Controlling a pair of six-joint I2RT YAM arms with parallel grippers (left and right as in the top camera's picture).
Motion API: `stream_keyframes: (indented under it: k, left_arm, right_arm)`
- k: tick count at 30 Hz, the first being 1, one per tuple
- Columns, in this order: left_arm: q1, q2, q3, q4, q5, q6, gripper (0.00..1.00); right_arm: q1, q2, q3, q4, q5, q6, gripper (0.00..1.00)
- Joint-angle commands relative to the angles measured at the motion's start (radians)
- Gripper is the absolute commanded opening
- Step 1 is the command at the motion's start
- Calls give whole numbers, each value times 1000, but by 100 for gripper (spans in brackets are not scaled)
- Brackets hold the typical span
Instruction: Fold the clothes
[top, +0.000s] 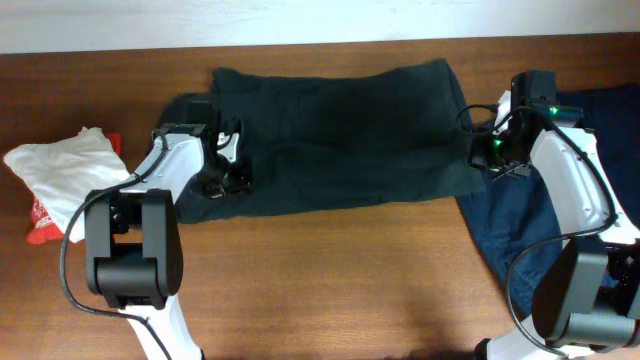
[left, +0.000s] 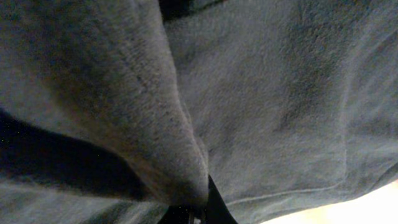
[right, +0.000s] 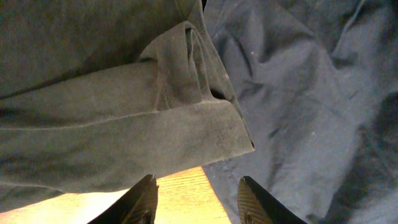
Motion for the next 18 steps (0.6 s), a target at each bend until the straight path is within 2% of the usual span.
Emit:
stream_keyframes:
  k: [1,4,10,12,13,16,18]
  left_arm:
    - [0,2,105,-34,-97,2,1]
    - [0,-2,166,-38,-154,2,0]
    - [22,-2,266,22,-500,1,0]
    - [79,-2,296,47,-540,-52,3]
    - [105,-2,296,42,-521,-105,45]
    - [140,-2,295,-7,-393,-111,70]
    - [141,-2,295,-79,-348,-111,73]
  right_arm:
    - [5,0,-5,-3,-8,-3,46]
    - [5,0,-5,-3,-8,-3,46]
    - [5,0,-5,-7,-8,-3,46]
    - [5,0,-5,-7,-8,-3,46]
    - [5,0,-5,-6,-8,-3,46]
    - [5,0,-5,0,-8,-3,46]
    - [5,0,-5,20,-10,-3,47]
